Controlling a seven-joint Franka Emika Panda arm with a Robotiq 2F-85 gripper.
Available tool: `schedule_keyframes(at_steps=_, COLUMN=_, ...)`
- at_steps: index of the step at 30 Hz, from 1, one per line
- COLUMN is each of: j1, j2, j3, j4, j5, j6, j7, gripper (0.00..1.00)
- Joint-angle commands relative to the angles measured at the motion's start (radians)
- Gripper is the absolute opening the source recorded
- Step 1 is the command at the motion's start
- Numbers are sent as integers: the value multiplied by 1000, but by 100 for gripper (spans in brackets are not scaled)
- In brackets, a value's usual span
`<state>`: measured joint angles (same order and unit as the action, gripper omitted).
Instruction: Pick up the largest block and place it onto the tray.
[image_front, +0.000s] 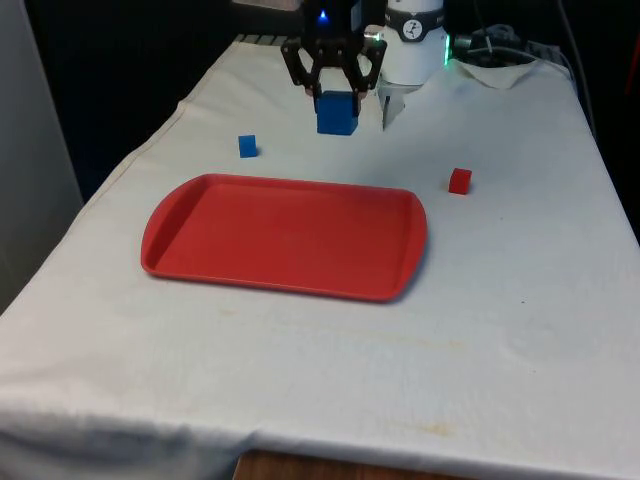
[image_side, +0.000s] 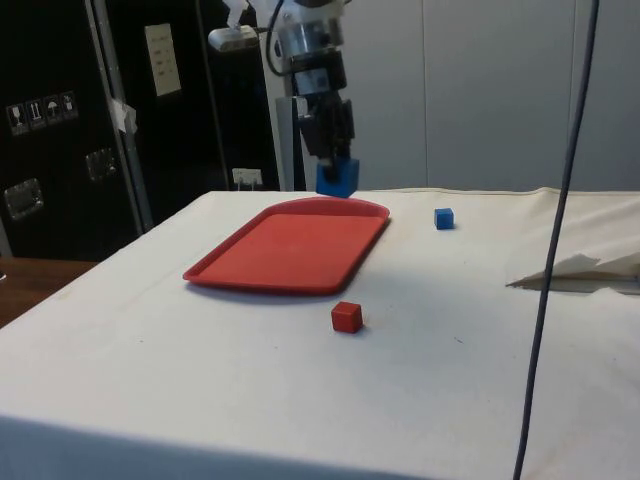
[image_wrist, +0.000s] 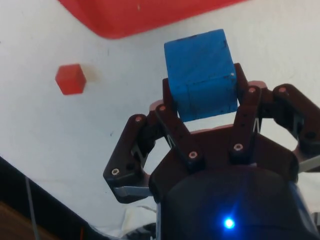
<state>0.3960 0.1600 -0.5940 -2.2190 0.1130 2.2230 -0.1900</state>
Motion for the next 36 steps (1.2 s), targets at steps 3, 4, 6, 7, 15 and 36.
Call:
schedule_keyframes(at_steps=3, j1=-4, j2=43, j3=3, j4=51, j5=33, j6=-15, j7=-20, gripper=0)
schedule_keyframes(at_steps=4, j1=-5, j2=52, j3=3, j4=61, j5=37, j6=-17, j7=-22, gripper=0)
schedule_keyframes(at_steps=6, j1=-1, j2=63, j3=-1, j4=69, j5=35, j6=-7, j7=-19, gripper=0)
schedule_keyframes(at_steps=7, j1=-6, j2=74, j3=3, j4=85, j5=49, j6=-19, j7=-29, gripper=0)
schedule_keyframes(at_steps=15, j1=-6, j2=170, j3=-8, j4=154, j5=97, j6=-4, j7=-58, gripper=0)
schedule_keyframes(at_steps=36, j1=-35, j2=427, j3=-28, j4=344, j5=291, j6=0, j7=-189, gripper=0)
